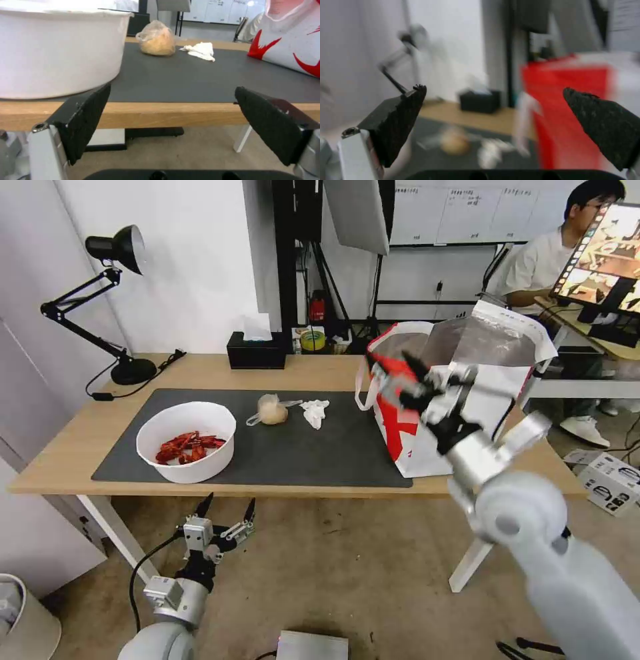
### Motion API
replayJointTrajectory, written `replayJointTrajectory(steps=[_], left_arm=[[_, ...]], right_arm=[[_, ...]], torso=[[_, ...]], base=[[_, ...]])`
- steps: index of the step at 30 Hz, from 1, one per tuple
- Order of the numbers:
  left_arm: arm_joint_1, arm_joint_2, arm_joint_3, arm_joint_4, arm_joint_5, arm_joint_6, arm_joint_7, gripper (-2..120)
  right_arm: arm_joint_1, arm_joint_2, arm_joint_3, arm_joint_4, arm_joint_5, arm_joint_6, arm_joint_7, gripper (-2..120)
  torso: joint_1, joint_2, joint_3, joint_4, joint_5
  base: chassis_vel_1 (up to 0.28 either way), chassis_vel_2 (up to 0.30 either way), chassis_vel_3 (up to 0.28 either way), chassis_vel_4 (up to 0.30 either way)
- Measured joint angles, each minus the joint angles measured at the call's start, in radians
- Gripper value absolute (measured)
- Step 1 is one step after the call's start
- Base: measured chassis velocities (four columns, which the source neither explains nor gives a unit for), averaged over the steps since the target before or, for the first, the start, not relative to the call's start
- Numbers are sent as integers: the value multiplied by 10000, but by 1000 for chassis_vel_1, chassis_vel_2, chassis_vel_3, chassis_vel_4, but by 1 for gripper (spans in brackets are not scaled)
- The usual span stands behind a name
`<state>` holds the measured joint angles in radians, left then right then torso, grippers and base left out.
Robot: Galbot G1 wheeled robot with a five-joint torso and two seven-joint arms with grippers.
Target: Pick up the trash from the table and place it into the takeout bag.
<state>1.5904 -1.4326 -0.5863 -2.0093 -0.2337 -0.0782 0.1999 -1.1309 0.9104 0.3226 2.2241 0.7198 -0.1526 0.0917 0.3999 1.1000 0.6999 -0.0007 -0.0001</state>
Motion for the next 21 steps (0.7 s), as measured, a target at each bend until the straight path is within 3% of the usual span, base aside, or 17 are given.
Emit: replayJointTrajectory(steps=[5,7,13,15,21], left_arm=[[18,-32,-53,38,24,-100,4,100],[39,-59,-112,39,30,-140,5,100],[89,-87,-234,78,69,-274,6,100],[149,-122,-291,112,140,-388,5,100],[228,-175,-391,120,243,-552,0,100]], right_arm=[[-1097,-18,131,165,-1172,46,733,100],[-1940,117,185,63,-2166,597,1048,100],[-3058,453,70,-213,-2877,1638,1348,100],[-3524,718,-127,-563,-3309,2382,1384,100],[-4024,1172,-667,-1499,-4125,3386,1398,100]], torso=[[0,0,0,7,0],[-1,0,0,6,1],[-1,0,0,5,0],[-1,1,0,6,1],[0,0,0,6,1]], base=[[0,0,0,0],[0,0,0,0],[0,0,0,0],[0,0,0,0],[0,0,0,0]])
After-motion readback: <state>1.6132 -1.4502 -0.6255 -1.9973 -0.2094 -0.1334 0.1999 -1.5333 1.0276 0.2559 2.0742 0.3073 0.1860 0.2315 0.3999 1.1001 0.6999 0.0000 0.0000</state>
